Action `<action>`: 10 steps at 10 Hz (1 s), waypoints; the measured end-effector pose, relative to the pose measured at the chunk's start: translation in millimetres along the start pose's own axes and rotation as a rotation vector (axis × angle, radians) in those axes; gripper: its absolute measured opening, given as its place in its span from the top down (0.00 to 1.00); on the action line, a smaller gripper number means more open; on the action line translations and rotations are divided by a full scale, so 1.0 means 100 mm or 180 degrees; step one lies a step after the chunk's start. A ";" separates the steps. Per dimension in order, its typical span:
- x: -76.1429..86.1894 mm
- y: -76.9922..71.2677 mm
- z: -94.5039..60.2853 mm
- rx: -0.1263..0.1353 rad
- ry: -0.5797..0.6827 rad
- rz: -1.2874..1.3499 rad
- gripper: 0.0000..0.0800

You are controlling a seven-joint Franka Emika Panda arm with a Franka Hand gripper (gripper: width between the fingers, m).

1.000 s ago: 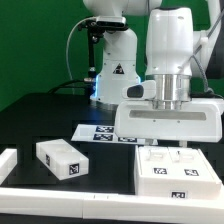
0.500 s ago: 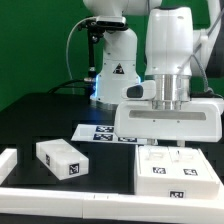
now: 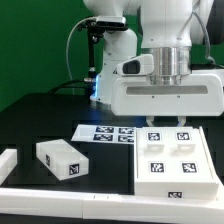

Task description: Assemble cabinet

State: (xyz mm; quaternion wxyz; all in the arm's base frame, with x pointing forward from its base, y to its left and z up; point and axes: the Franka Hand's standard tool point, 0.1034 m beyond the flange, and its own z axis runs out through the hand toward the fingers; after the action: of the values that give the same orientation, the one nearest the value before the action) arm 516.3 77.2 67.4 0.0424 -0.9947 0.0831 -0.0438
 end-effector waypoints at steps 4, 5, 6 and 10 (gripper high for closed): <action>0.15 0.00 -0.29 0.0009 -0.0469 -0.0099 0.73; 0.16 0.03 -0.25 0.0121 -0.0470 0.0153 0.73; 0.13 0.06 -0.23 0.0094 -0.0490 0.0123 0.73; 0.12 0.11 -0.46 -0.0058 -0.0802 -0.0175 0.73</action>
Offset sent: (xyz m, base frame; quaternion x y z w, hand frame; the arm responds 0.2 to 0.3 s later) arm 0.0356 -0.0066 0.0432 -0.0408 -0.1107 -0.0593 0.9912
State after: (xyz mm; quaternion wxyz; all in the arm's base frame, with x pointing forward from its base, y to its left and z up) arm 522.3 60.9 112.8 0.0422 -0.9945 0.0502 0.0811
